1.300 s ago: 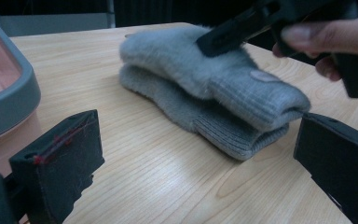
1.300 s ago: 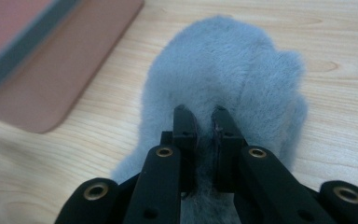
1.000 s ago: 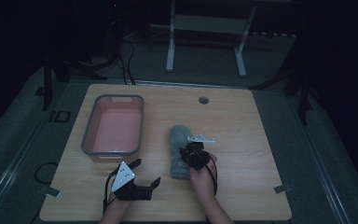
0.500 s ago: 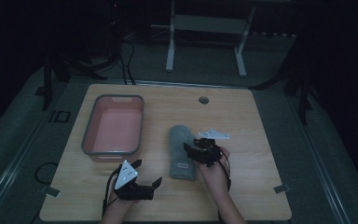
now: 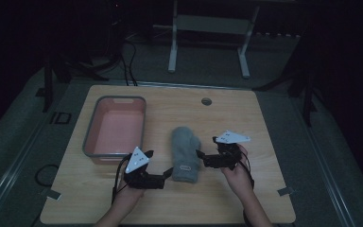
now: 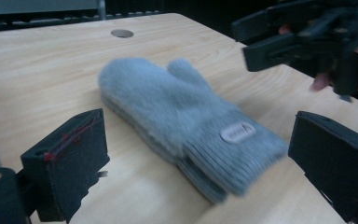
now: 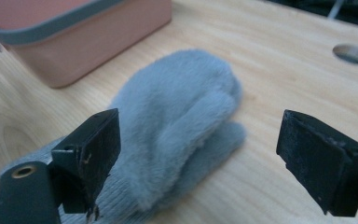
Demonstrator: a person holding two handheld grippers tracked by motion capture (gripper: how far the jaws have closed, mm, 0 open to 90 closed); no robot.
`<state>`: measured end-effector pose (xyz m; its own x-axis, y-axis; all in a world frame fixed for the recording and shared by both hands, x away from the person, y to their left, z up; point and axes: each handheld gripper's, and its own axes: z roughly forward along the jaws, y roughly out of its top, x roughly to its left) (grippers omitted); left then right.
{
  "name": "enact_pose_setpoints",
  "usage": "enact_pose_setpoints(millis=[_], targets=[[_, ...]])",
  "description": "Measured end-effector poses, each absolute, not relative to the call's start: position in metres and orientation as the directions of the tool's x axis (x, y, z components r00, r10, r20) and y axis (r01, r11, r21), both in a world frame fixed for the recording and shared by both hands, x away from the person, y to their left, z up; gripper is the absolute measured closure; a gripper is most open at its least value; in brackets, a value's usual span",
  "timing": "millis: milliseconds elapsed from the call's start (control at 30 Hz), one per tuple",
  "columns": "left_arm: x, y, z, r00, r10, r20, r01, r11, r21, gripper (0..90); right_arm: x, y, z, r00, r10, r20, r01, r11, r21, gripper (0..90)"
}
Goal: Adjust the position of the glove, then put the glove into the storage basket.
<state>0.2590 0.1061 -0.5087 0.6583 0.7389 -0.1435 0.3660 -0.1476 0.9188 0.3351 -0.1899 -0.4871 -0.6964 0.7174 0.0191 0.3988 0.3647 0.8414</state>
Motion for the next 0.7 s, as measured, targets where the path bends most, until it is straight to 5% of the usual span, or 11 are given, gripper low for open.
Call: enact_pose_setpoints(millis=[367, 567, 700], targets=[[0.31, 0.081, -0.509, 0.636, 0.753, -0.17, 0.486, -0.219, 0.846, 14.7, 0.339, -0.198, -0.498, -0.705, 0.698, 0.125, 0.513, 0.38, 0.77, 14.5], [0.334, 0.066, -0.515, 0.631, 0.766, -0.121, 0.533, -0.315, 0.786, 19.8, 0.35, -0.179, -0.503, -0.7, 0.711, 0.071, 0.509, 0.427, 0.748, 44.1], [0.348, 0.061, -0.521, 0.617, 0.777, -0.129, 0.574, -0.332, 0.749, 21.9, 0.355, -0.169, -0.512, -0.701, 0.709, 0.083, 0.536, 0.446, 0.716, 47.2]])
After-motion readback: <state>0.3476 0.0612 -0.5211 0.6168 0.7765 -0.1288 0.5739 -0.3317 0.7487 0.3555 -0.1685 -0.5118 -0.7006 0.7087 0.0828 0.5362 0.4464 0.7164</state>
